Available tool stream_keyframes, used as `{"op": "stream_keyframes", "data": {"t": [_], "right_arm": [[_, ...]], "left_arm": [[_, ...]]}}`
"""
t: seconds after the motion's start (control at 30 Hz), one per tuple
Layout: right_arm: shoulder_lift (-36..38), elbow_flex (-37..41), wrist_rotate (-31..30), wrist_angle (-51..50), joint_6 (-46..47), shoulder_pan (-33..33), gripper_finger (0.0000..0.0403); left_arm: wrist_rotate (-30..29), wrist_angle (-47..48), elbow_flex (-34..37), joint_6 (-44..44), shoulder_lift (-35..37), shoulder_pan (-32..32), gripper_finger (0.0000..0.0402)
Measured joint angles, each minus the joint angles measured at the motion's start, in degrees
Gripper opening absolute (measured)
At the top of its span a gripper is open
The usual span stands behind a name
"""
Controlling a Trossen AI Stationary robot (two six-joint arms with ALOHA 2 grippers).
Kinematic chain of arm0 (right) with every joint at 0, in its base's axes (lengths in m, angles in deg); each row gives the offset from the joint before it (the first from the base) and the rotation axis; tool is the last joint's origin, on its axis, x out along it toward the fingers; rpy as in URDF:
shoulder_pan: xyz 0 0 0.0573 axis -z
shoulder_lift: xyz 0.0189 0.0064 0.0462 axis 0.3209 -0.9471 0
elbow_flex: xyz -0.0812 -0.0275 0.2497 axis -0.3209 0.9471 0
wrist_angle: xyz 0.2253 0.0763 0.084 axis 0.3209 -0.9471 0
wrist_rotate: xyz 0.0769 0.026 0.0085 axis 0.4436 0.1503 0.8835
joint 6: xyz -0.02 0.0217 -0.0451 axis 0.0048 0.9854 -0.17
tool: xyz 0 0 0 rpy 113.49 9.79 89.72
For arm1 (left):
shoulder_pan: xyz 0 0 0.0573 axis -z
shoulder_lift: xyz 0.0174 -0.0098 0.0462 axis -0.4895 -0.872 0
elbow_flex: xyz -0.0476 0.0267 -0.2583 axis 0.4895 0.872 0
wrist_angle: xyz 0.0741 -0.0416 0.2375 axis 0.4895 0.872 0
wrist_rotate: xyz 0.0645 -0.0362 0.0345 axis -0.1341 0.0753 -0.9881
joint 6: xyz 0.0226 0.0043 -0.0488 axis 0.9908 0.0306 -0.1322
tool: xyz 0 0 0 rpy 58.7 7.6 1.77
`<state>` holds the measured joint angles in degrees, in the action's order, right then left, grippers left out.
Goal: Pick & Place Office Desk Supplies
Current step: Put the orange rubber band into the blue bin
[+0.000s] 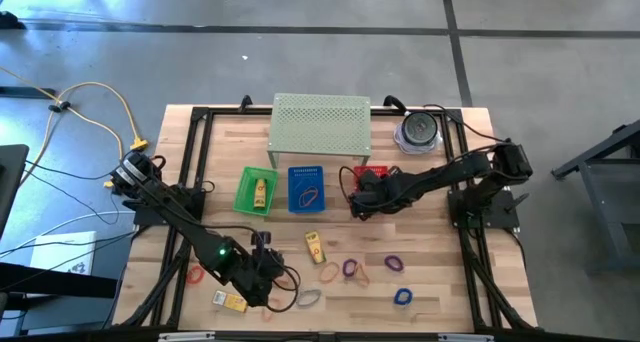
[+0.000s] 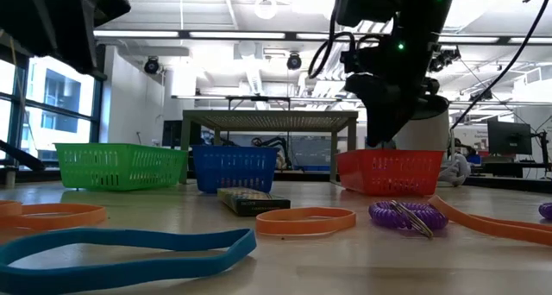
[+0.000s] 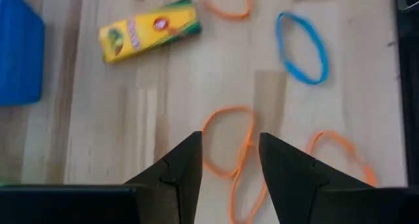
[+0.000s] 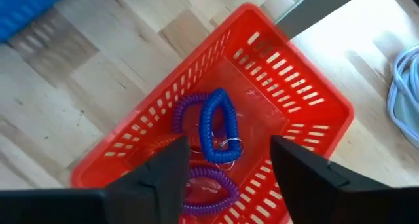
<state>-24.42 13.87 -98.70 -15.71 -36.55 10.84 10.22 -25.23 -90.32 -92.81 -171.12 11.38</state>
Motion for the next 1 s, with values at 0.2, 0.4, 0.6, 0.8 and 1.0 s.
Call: {"op": "stream_keyframes", "data": {"t": [0.2, 0.4, 0.6, 0.8, 1.0], "right_arm": [[3.58, -0.17, -0.98, 0.78, -1.44, -1.99, 0.0219], [6.89, -0.2, 0.28, 2.32, -1.38, -6.65, 0.0219], [6.98, -0.2, 0.33, 6.89, -1.16, -12.84, 0.022], [6.98, -0.2, -0.1, 12.83, -1.4, -16.82, 0.022], [6.98, -0.2, -1.39, 16.66, -1.27, -20.59, 0.022]], "left_arm": [[6.99, 5.69, 0.0, -4.02, 0.0, 0.0, 0.0143], [6.73, 11.02, 0.31, 0.28, -0.01, 0.03, 0.0143], [5.83, 10.92, 3.78, 3.56, -0.07, 2.15, 0.0143], [6.69, 4.4, 5.4, 4.48, -0.07, 2.28, 0.0143], [9.79, 4.07, 6.05, 4.26, -0.07, 1.79, 0.0143]]}}
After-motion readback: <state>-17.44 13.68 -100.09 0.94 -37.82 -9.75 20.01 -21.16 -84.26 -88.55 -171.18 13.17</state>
